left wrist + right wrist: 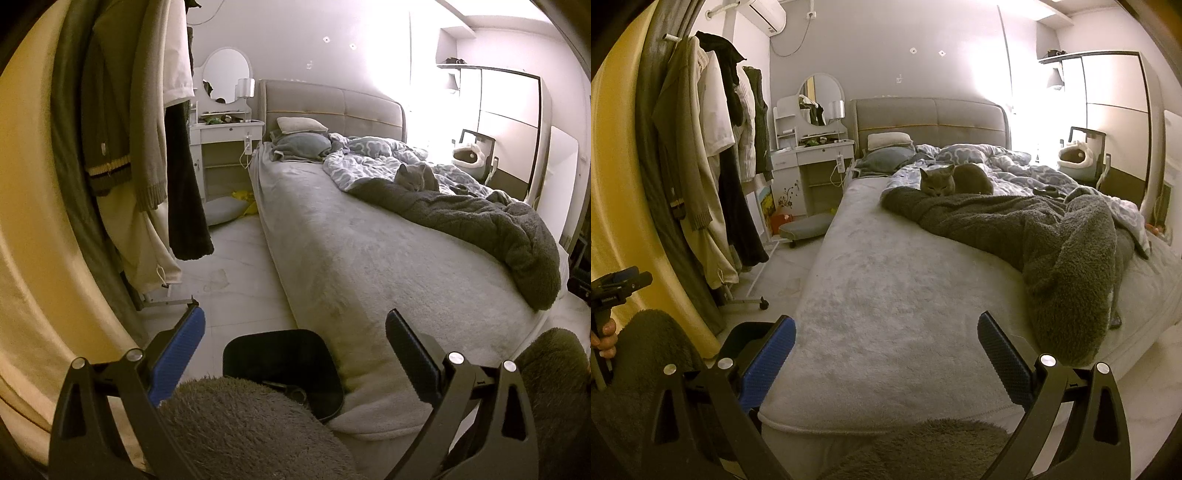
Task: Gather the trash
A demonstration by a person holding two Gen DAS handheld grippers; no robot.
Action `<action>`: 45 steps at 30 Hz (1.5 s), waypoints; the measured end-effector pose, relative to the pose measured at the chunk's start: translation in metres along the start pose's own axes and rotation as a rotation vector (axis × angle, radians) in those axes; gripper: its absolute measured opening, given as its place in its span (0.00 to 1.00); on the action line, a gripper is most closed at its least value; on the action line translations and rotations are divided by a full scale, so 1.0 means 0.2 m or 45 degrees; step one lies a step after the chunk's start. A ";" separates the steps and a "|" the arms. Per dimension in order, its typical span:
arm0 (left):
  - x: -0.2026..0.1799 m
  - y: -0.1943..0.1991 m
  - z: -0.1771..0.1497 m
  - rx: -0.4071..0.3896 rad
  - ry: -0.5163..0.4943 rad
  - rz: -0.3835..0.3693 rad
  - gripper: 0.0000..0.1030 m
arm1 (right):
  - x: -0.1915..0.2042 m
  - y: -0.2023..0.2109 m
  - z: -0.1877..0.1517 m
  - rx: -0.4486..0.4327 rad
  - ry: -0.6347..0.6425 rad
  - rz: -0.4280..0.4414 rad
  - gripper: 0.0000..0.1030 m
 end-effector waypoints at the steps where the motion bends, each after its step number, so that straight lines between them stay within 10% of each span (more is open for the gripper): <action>1: 0.00 0.00 0.00 0.000 0.000 -0.001 0.97 | 0.00 0.00 0.00 0.000 0.000 0.000 0.97; 45: 0.00 0.00 0.00 0.001 0.000 0.000 0.97 | -0.01 0.01 0.01 0.005 0.008 -0.001 0.97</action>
Point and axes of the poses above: each gripper's, at about its wrist camera, not at the fingertips, and y roughly against the way its jaws point, x to its left, z to its top, the point moved 3 cm from there along -y, roughly the way its jaws point, and after that the axes turned 5 degrees about -x, right-handed, at the moved point
